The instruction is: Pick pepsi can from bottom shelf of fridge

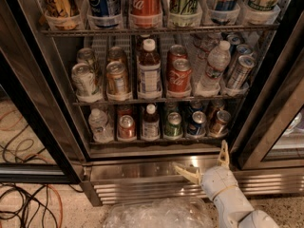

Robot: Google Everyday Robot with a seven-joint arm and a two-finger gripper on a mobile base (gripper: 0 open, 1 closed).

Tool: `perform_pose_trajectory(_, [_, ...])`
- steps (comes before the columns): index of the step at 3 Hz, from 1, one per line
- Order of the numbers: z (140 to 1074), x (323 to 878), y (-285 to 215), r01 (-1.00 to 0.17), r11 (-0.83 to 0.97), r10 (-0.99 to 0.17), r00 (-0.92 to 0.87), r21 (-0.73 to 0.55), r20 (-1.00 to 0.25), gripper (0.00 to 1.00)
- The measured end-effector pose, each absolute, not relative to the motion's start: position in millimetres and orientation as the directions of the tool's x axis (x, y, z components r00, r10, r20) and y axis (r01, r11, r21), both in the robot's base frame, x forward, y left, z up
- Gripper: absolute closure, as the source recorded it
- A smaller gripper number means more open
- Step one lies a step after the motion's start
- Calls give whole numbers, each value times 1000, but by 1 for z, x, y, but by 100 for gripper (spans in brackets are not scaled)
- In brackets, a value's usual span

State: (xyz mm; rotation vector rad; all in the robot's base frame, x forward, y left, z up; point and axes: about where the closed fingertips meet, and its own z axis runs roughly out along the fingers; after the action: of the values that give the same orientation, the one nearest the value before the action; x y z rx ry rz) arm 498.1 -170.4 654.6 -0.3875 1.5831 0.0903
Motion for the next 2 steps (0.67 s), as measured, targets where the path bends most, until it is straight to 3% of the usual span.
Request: perform_pose_trajectory(2, [640,515,-175,-267,963,-34,22,-39,-999,0])
